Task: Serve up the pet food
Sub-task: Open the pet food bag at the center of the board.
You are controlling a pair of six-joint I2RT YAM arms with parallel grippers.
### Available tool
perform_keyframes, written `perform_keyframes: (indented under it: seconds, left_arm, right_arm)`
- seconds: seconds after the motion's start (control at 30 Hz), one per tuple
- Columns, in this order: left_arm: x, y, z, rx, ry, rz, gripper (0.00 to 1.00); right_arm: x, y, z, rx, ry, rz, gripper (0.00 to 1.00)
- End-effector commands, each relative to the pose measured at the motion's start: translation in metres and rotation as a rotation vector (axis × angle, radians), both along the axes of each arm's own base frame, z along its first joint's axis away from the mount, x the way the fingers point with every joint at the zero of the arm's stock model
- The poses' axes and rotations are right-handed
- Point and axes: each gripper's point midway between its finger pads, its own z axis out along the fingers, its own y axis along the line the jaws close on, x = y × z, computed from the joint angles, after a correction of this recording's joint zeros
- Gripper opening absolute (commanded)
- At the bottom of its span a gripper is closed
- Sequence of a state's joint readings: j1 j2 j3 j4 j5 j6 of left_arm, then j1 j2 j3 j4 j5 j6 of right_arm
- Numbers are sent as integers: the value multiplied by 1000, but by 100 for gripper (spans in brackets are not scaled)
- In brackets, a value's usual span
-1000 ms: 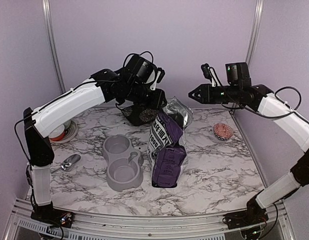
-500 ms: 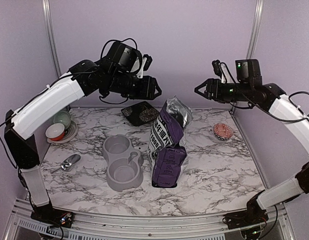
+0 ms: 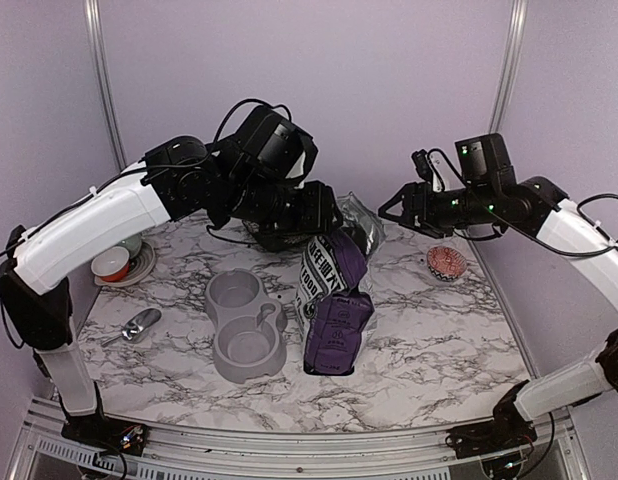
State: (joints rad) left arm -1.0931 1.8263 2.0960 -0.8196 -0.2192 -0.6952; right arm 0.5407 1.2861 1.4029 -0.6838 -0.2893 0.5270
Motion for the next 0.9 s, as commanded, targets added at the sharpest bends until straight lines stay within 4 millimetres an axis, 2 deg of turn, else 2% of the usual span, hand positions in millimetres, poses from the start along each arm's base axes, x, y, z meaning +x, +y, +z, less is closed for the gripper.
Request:
perform_keyframes:
  seconds: [0.0, 0.2, 0.57, 0.7, 0.87]
  left_arm:
    - [-6, -4, -6, 10, 20, 53, 54]
    - [-9, -23, -20, 19, 41, 51, 54]
    - [-11, -51, -30, 17, 46, 24, 53]
    - [-10, -54, -41, 43, 53, 25, 50]
    - [-8, -51, -58, 101, 61, 36, 47]
  right_arm:
    - [-17, 12, 2, 23, 26, 27, 63]
    - [-27, 20, -14, 17, 62, 55, 62]
    - [-45, 35, -38, 26, 97, 127, 41]
    - [-46, 38, -40, 35, 97, 138, 31]
    - [-45, 39, -36, 42, 78, 145, 24]
